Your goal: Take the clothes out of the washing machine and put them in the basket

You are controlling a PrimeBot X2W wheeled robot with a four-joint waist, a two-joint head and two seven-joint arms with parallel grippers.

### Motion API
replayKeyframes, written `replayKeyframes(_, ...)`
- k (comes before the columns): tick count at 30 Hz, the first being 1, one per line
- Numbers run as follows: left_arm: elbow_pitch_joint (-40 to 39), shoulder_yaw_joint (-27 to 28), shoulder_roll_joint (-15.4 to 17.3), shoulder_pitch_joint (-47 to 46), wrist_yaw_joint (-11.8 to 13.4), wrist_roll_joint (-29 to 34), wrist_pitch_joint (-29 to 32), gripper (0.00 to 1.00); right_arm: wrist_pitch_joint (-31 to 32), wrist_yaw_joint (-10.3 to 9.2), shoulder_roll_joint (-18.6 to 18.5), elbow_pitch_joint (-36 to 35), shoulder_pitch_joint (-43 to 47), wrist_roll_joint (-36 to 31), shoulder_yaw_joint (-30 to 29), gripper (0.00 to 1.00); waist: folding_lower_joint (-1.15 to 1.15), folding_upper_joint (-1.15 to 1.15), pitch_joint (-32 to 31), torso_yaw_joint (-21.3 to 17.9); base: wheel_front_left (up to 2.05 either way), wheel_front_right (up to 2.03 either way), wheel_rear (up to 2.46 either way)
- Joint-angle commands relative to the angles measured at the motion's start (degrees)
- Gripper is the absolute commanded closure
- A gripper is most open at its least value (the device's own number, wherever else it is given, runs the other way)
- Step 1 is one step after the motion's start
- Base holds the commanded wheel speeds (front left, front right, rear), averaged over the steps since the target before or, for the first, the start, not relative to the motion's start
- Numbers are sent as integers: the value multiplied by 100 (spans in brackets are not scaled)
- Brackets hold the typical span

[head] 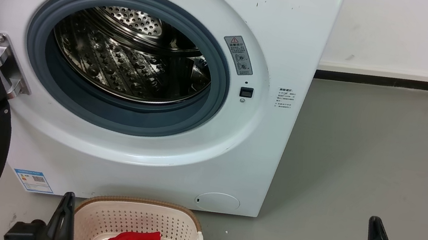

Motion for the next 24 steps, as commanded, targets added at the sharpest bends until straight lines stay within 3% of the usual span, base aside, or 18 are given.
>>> replayKeyframes(1,-37,59,8,-165,-59,-381,82,100,55,0,-44,-32,-109,415,3,100,0,0,2,7,0,0,0)
replayKeyframes(24,126,169,11,-495,-343,-2716,600,100,498,-1,-171,391,-512,2846,-8,100,0,0,32,60,0,0,0)
